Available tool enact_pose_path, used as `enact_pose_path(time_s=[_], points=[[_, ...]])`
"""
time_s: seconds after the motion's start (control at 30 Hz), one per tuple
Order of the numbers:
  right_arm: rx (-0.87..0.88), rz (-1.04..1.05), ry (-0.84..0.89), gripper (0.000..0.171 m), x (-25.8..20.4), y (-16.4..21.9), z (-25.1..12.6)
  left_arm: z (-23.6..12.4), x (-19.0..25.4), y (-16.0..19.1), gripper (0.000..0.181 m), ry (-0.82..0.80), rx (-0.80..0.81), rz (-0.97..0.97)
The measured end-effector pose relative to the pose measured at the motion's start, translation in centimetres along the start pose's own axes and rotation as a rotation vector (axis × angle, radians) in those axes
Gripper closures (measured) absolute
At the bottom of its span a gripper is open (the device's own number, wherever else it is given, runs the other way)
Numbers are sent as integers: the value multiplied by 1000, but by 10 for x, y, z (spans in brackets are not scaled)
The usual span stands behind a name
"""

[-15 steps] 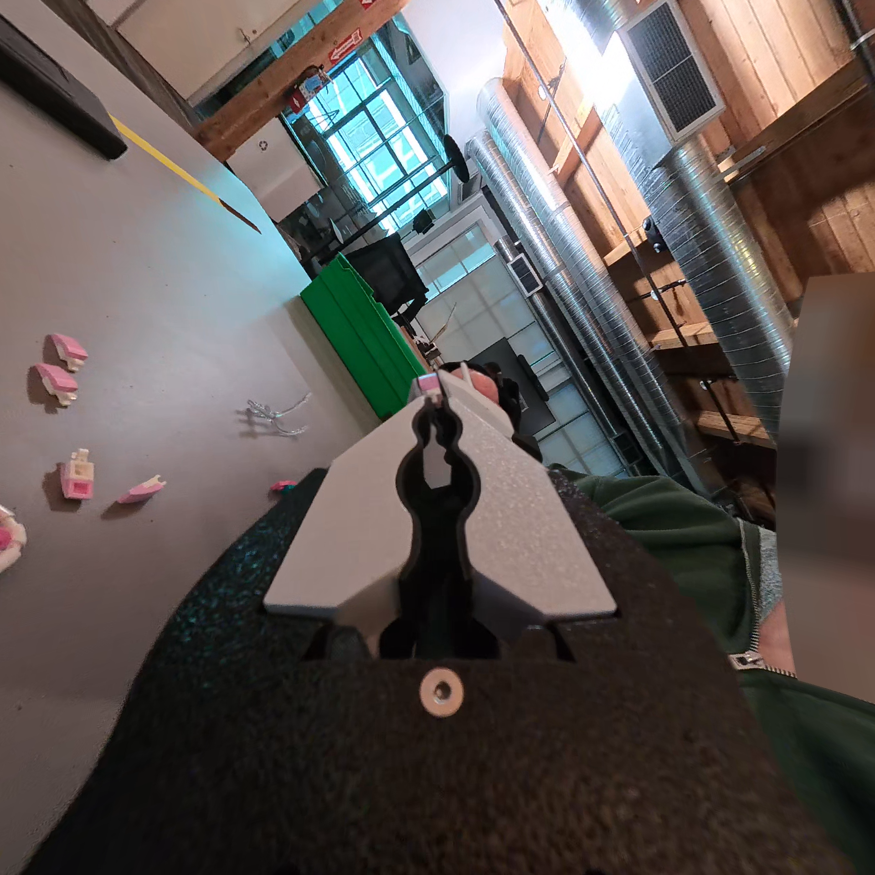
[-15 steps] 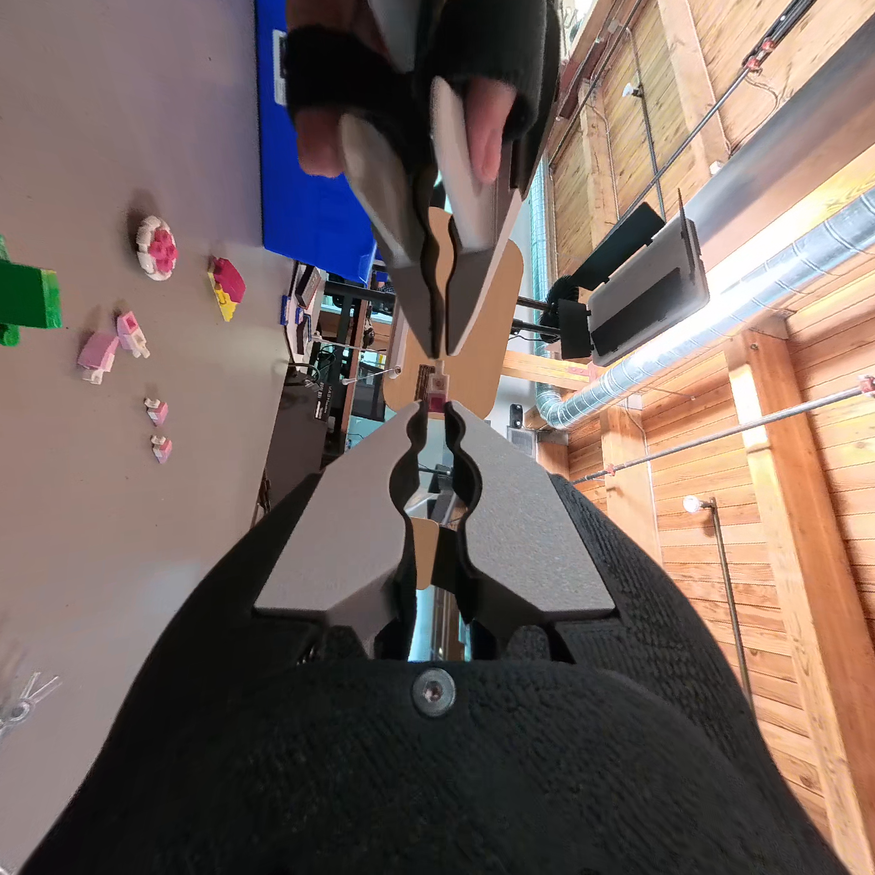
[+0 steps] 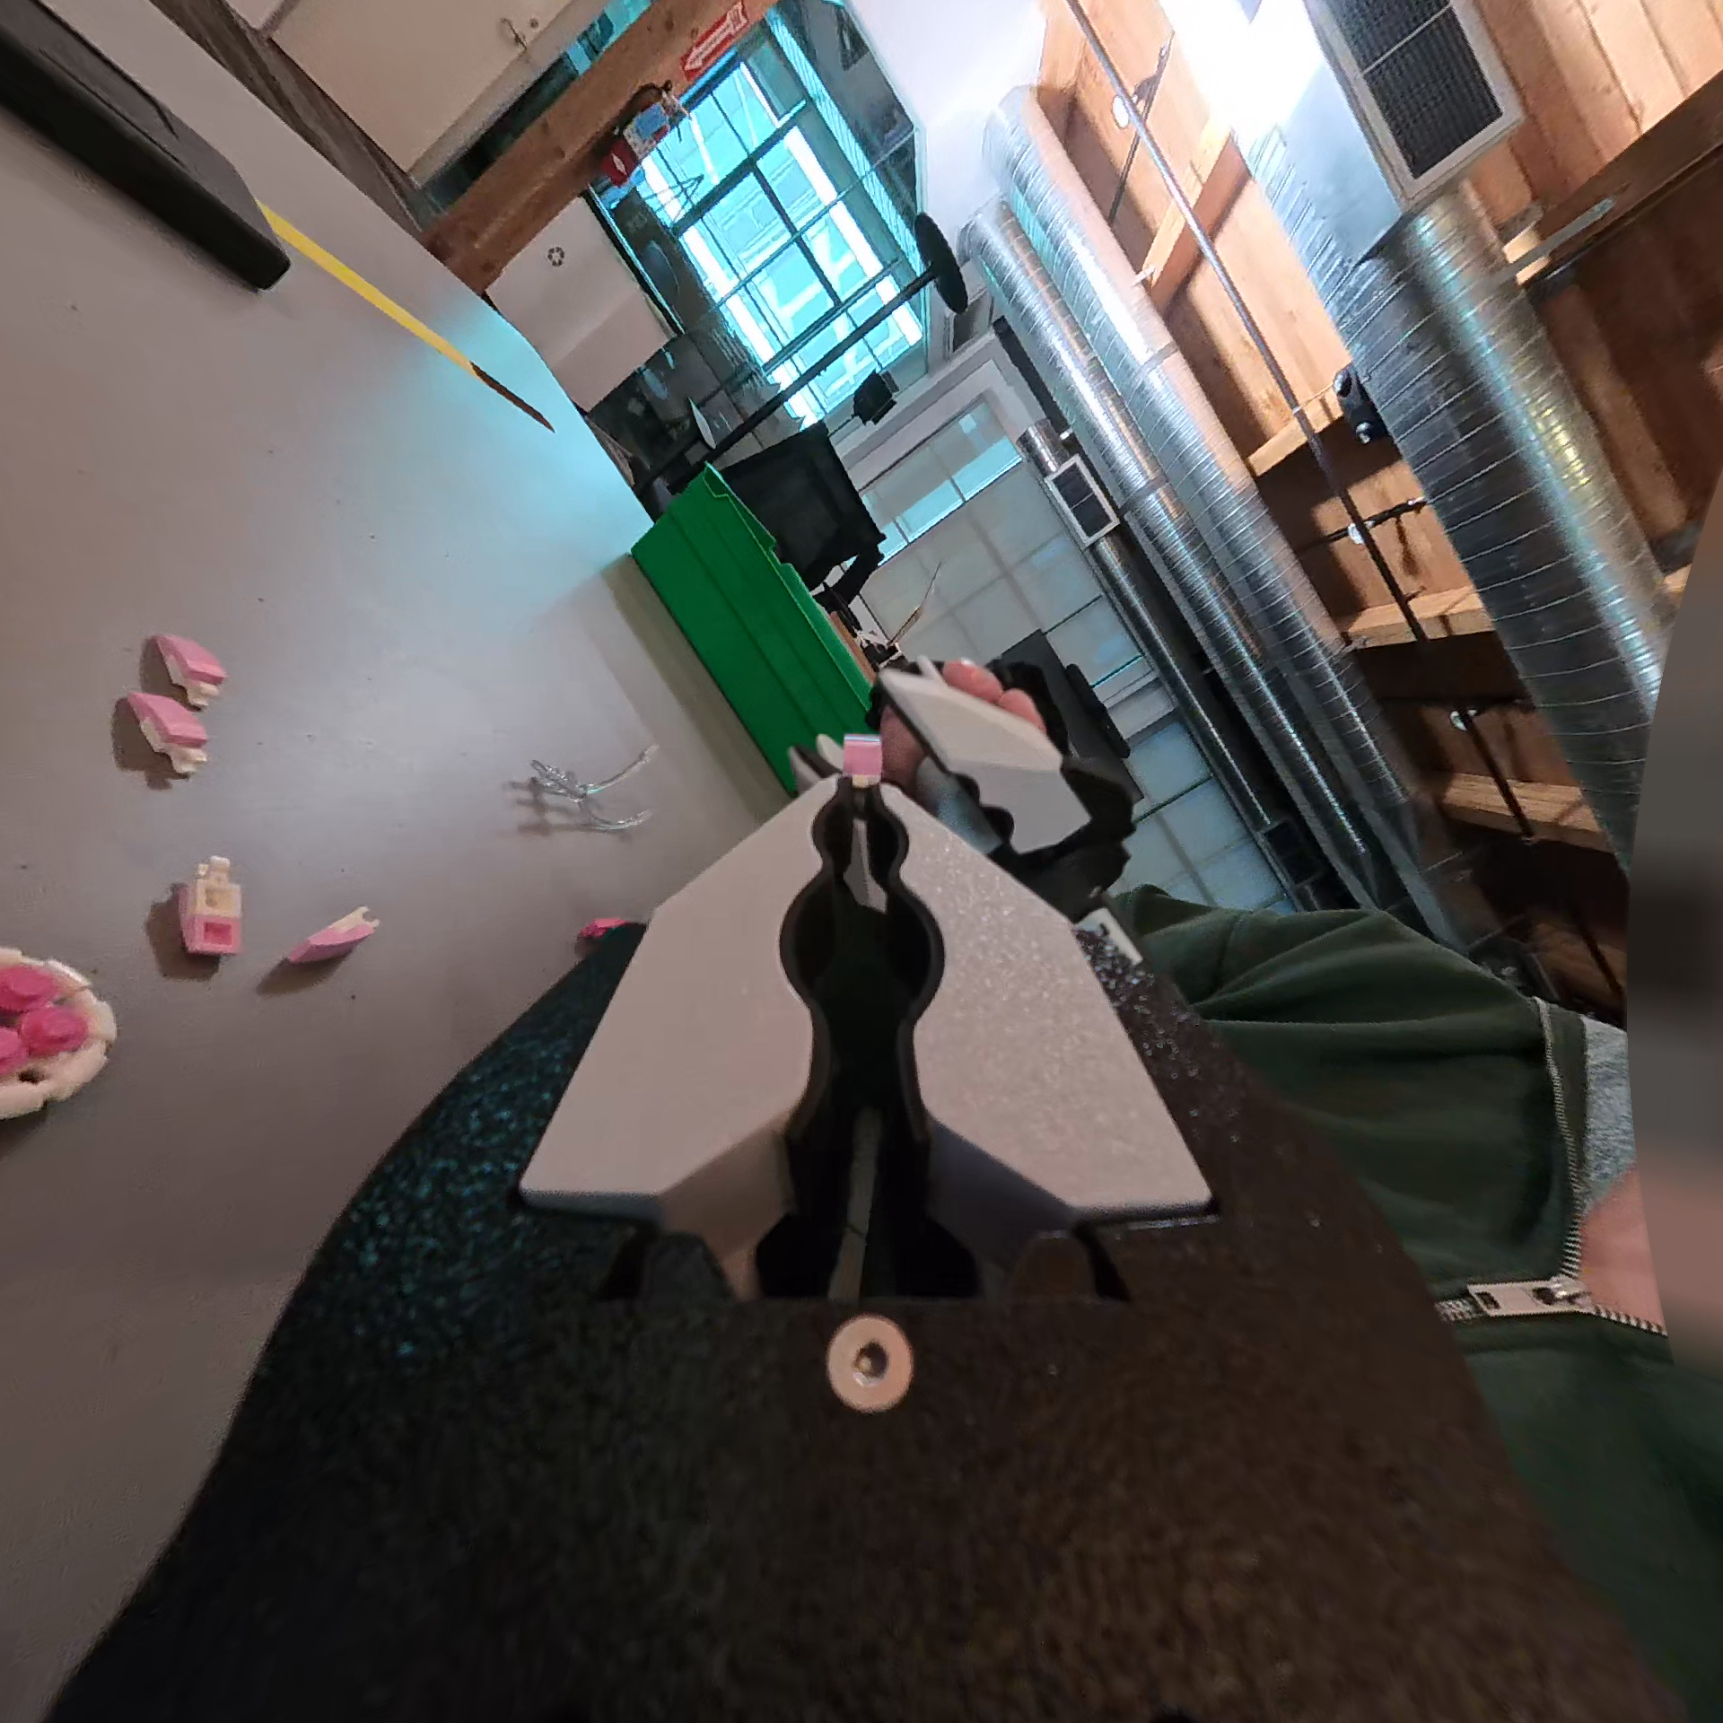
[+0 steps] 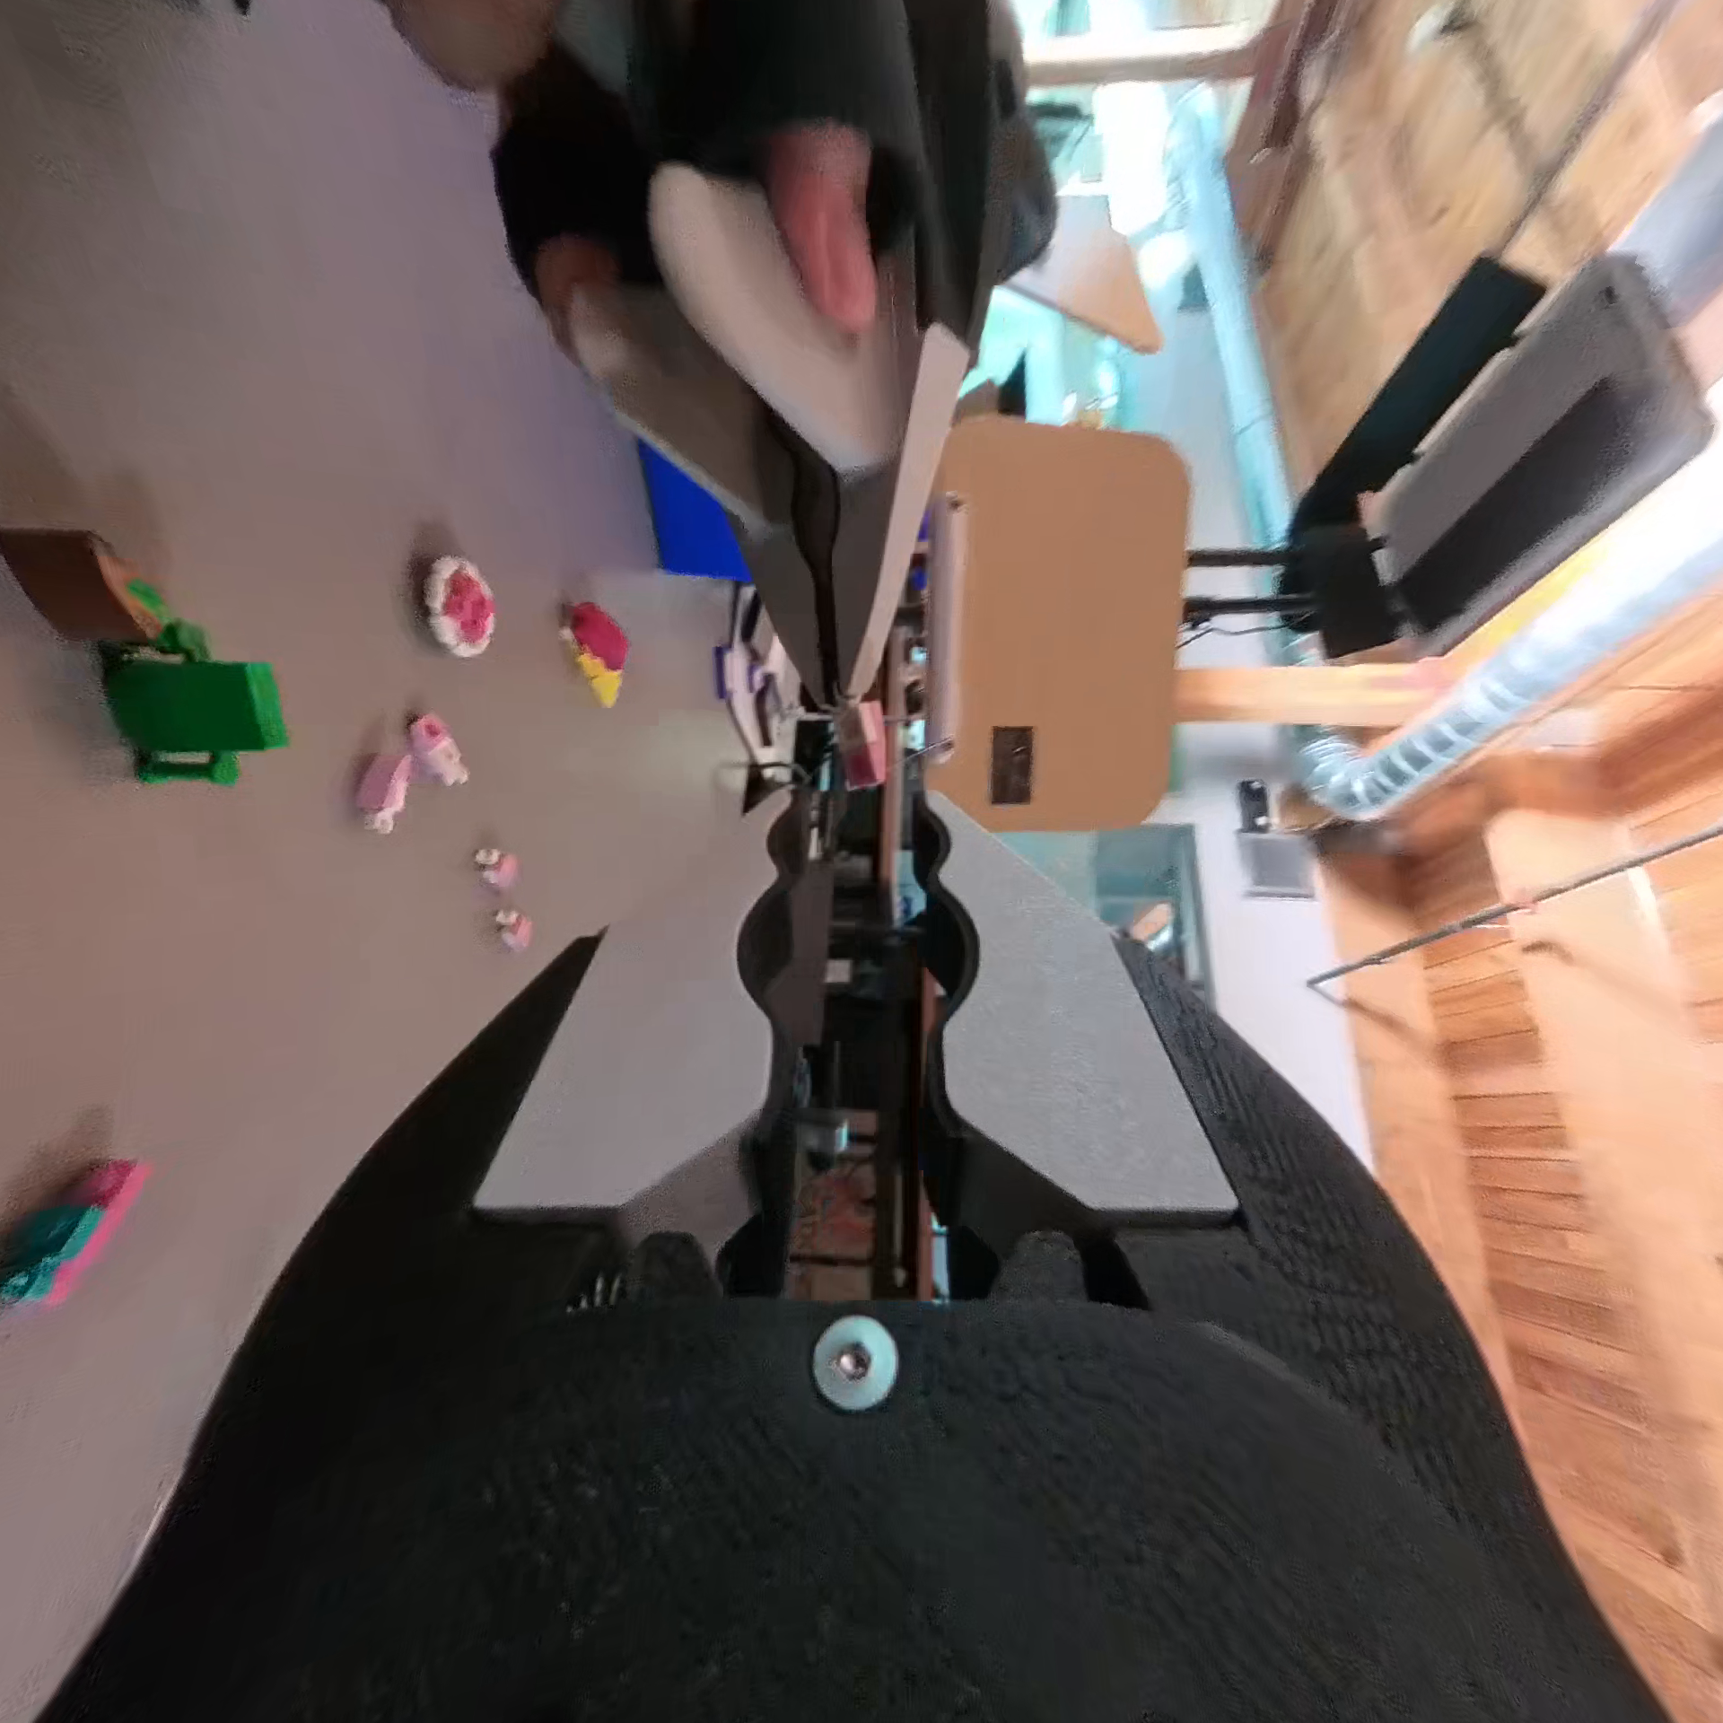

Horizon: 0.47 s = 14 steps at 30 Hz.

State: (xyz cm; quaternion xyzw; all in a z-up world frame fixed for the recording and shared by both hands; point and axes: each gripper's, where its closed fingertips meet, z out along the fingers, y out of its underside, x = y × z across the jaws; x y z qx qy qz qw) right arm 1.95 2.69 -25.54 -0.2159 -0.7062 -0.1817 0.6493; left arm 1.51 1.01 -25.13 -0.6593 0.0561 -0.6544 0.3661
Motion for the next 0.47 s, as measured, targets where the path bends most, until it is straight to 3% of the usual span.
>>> enact_pose_path(time_s=[0.03,0.17,0.33,0.47], points=[[5,4,-24,149,-2,0,1,1,-1,2,181,-4,-10,0],[1,-16,-107,165,-13,-1,3,5,-5,12,180,-12,-60,-7],[-16,-9,-260,167,-28,-2,0,4,-14,20,181,-77,-116,31],[-63,140,-500,171,-49,0,-4,4,-30,33,181,-245,-229,255]])
